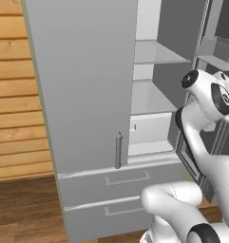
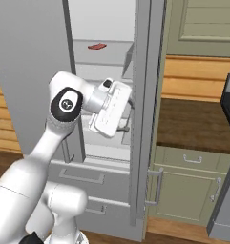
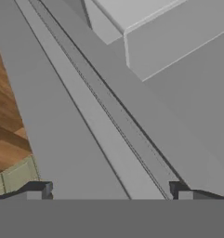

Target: Take the strawberry from the fridge and place it on top of the pancake, located on the dining counter.

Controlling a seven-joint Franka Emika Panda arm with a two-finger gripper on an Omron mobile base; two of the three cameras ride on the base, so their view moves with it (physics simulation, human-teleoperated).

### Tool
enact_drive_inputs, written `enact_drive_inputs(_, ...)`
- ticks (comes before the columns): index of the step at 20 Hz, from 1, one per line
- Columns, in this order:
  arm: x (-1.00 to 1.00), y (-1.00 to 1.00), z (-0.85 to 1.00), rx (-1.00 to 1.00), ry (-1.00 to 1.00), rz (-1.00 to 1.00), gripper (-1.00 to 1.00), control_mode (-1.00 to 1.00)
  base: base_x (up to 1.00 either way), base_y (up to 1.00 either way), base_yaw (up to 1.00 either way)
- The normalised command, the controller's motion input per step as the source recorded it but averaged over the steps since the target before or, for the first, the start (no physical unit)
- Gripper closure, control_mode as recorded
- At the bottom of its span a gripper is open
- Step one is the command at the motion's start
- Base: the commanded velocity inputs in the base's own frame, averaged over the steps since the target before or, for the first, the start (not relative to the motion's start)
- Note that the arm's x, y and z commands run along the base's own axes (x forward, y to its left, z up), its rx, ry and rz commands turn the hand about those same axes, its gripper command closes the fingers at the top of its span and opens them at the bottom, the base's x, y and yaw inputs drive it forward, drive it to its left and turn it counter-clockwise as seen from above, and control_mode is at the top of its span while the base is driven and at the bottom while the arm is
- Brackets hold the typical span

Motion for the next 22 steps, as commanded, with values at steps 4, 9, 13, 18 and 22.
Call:
enact_drive_inputs(4,-0.28,0.29,-0.01,0.0,0.02,0.03,-1.0,-1.0,0.0,0.0,0.0)
enact_drive_inputs(9,-0.37,0.85,0.0,0.0,0.0,0.04,-1.0,-1.0,0.0,0.0,0.0)
enact_drive_inputs(13,-0.13,0.92,-0.04,0.08,0.0,0.04,-1.0,-1.0,0.0,0.0,0.0)
enact_drive_inputs(18,0.09,1.0,-0.26,0.26,-0.01,0.01,-1.0,-1.0,0.0,0.0,0.0)
enact_drive_inputs(22,0.6,1.0,-0.45,0.42,-0.17,-0.03,-1.0,-1.0,0.0,0.0,0.0)
